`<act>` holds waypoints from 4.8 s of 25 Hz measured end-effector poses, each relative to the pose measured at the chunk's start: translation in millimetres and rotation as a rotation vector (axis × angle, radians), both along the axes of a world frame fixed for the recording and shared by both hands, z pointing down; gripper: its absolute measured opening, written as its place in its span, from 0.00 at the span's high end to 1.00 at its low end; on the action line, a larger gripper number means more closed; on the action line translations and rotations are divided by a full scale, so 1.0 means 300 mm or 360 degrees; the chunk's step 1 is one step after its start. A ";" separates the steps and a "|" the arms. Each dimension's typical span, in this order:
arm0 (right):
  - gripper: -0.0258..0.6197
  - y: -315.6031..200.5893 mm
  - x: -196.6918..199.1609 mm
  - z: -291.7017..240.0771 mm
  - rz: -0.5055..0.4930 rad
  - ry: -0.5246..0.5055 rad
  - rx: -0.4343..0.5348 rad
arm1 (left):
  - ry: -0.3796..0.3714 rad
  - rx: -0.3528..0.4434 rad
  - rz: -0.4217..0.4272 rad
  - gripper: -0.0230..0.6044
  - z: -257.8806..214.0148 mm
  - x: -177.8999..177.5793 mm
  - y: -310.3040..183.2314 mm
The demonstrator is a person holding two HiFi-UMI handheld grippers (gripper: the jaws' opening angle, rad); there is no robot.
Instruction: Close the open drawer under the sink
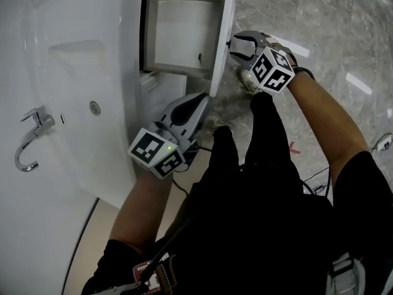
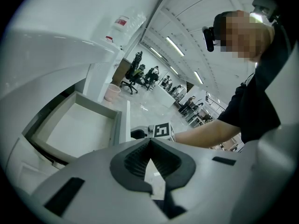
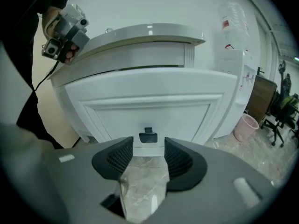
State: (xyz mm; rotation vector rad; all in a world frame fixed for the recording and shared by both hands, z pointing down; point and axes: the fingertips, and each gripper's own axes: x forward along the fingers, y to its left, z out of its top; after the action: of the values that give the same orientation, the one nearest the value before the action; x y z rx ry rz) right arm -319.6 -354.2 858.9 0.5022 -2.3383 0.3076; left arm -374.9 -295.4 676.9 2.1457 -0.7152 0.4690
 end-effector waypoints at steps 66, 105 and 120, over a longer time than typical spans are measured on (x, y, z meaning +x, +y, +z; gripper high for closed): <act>0.77 -0.148 -0.309 0.051 -0.0039 -0.0010 0.0195 | 0.0066 -0.0057 -0.0199 0.97 0.137 -0.242 0.130; 0.77 -0.222 -0.462 0.049 -0.0020 -0.0127 0.0229 | 0.0022 -0.0098 -0.0205 0.97 0.239 -0.292 0.149; 0.77 -0.245 -0.509 0.051 -0.0034 -0.0155 0.0255 | 0.0023 -0.0107 -0.0180 0.97 0.262 -0.268 0.188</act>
State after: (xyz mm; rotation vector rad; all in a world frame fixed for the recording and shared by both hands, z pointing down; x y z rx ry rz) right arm -472.2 -427.5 874.3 0.5498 -2.4741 0.1374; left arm -455.4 -238.9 755.6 2.0318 -0.7969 0.4117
